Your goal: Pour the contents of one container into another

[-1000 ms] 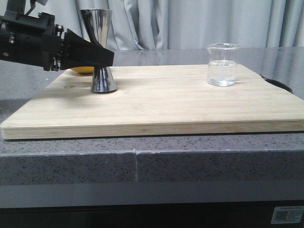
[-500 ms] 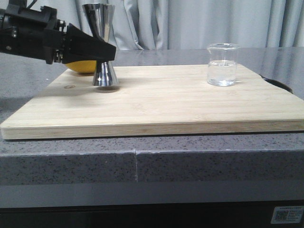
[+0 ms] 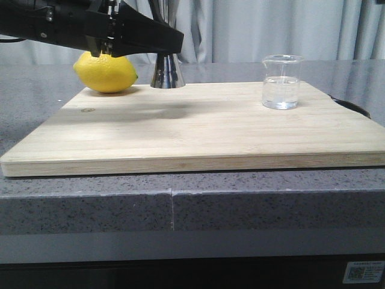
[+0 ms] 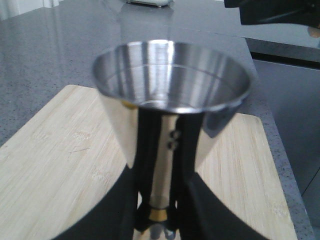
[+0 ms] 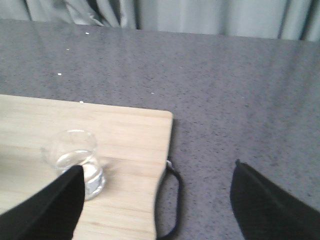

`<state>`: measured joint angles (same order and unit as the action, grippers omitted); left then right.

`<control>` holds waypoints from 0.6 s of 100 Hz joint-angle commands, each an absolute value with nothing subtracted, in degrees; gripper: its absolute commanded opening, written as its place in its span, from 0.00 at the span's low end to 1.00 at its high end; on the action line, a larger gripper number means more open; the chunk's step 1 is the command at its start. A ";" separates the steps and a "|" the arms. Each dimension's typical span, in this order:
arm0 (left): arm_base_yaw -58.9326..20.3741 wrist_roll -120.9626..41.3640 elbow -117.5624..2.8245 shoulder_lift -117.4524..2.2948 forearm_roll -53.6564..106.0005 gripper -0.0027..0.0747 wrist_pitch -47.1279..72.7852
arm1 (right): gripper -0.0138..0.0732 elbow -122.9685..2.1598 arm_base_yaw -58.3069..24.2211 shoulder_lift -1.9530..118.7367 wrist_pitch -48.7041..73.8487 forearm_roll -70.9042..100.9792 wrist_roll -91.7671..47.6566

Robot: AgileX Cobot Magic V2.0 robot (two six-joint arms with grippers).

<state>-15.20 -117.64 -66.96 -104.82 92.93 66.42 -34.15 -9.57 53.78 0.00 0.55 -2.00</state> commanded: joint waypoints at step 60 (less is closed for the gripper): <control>-15.78 -117.59 -68.71 -101.67 100.52 0.01 72.69 | 0.78 -26.68 -17.66 70.35 -30.37 -0.67 -2.35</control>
<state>-15.29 -117.64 -66.96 -104.82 95.94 66.42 -25.44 -16.11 70.31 -23.98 0.00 -2.04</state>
